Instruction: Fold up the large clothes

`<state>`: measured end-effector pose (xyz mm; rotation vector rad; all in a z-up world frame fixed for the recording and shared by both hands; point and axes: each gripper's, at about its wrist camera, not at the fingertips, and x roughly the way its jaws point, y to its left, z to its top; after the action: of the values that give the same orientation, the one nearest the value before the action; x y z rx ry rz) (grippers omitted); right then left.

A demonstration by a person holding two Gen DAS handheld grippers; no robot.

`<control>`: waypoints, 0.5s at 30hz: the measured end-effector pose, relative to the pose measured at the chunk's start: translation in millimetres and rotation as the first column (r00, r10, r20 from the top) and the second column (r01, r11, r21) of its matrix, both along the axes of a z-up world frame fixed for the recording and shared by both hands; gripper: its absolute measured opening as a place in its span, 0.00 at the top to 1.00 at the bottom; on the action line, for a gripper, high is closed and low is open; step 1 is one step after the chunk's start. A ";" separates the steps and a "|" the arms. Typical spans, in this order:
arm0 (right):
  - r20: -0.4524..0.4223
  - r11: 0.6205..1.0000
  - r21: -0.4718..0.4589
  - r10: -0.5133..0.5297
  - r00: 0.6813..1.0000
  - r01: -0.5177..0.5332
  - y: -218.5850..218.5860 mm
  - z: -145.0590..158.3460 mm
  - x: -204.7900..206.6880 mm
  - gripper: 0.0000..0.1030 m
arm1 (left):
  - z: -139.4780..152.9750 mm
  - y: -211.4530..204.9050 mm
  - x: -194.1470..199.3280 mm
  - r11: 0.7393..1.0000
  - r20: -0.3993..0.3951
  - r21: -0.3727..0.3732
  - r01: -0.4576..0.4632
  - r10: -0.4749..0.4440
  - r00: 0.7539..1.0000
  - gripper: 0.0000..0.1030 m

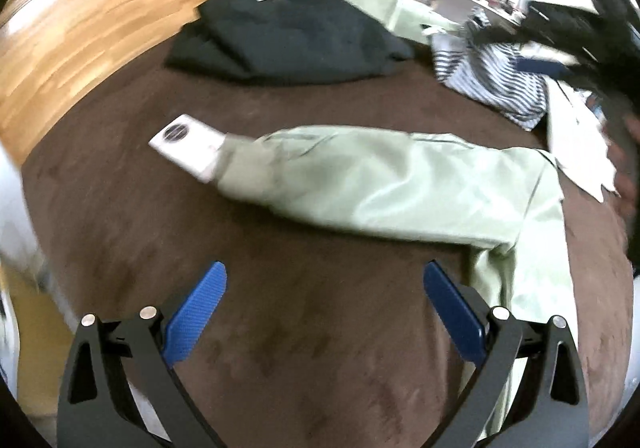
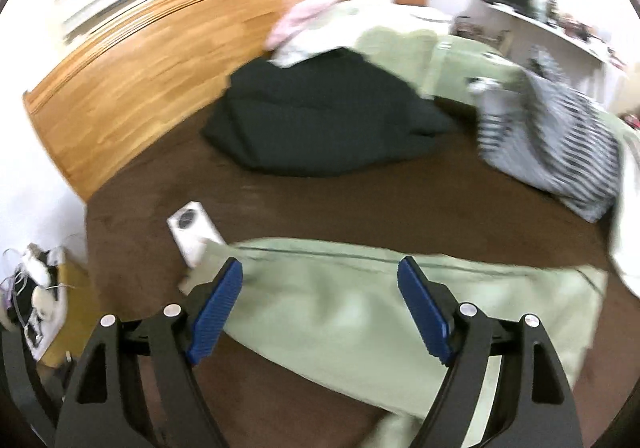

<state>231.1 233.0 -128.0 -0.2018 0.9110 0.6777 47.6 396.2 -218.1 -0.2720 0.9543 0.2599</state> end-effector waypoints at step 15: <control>-0.069 0.960 -0.060 -0.278 0.958 0.274 -164.6 -53.8 10.6 0.23 | -29.4 -48.6 82.0 0.991 -0.057 0.069 0.115 -0.111 0.992 0.06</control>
<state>241.7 68.3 -181.8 -0.0896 1.0084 0.4061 129.6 347.6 -247.5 -0.1445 1.0072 0.1981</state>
